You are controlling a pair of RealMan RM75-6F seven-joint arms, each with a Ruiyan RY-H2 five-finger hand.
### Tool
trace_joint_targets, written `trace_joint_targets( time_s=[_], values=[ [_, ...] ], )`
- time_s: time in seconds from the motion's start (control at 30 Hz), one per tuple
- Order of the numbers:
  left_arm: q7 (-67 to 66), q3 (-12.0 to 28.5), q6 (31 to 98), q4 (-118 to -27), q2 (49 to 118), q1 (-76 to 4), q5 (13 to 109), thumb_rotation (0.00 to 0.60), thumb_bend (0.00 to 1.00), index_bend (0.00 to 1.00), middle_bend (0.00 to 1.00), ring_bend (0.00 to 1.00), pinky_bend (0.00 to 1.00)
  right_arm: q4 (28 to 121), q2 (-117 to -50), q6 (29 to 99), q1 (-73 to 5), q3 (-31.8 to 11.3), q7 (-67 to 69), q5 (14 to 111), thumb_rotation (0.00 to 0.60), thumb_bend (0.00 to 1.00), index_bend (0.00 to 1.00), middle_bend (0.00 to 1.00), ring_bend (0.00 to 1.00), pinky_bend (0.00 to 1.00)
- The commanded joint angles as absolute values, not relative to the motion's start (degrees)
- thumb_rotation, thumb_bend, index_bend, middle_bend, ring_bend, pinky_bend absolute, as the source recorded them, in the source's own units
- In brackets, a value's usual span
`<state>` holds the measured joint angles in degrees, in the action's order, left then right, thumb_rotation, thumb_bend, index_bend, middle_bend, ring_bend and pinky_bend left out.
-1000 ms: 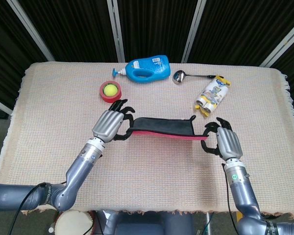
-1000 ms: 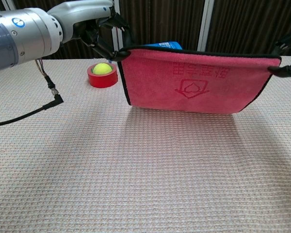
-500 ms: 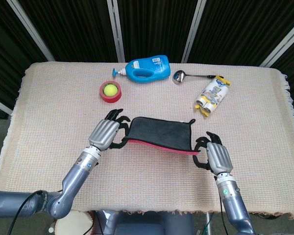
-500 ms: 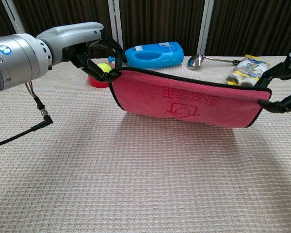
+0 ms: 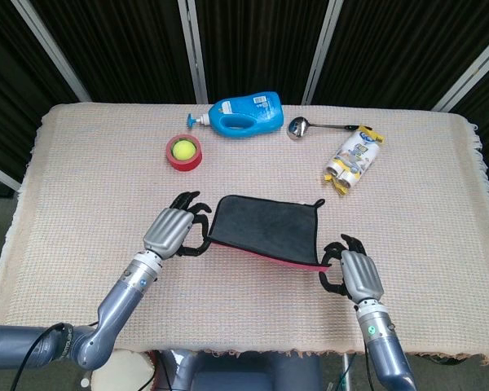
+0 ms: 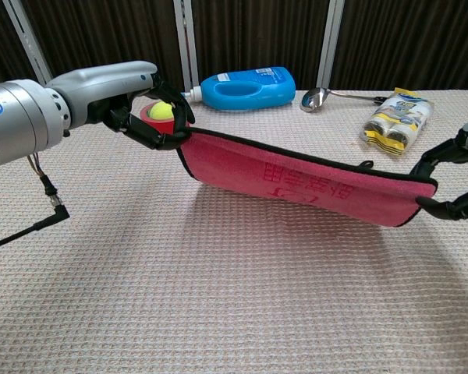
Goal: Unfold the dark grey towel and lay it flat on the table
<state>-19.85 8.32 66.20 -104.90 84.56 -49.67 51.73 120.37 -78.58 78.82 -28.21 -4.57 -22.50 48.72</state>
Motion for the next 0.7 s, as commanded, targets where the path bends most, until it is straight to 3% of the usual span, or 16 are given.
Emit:
trace_joint_targets(
  time_s=[0.03,0.7],
  values=[
    [-20.41,7.99,65.98,-104.6,85.33,-49.32,51.73,0.6,0.44,0.74,0.24,0.0,0.03,119.92,-79.32,78.74,-27.78,-4.22,-22.93,48.61,0.6,0.69,0.83,0.31,0.08,0.04],
    [-22.02,7.04,64.05,-104.02,87.64,-47.45,52.04,0.6,0.44,0.74,0.24,0.0,0.03,118.96,-81.42,77.37,-25.52,-2.8,-23.6,49.97,0.6,0.69,0.83,0.31,0.08,0.04]
  ],
)
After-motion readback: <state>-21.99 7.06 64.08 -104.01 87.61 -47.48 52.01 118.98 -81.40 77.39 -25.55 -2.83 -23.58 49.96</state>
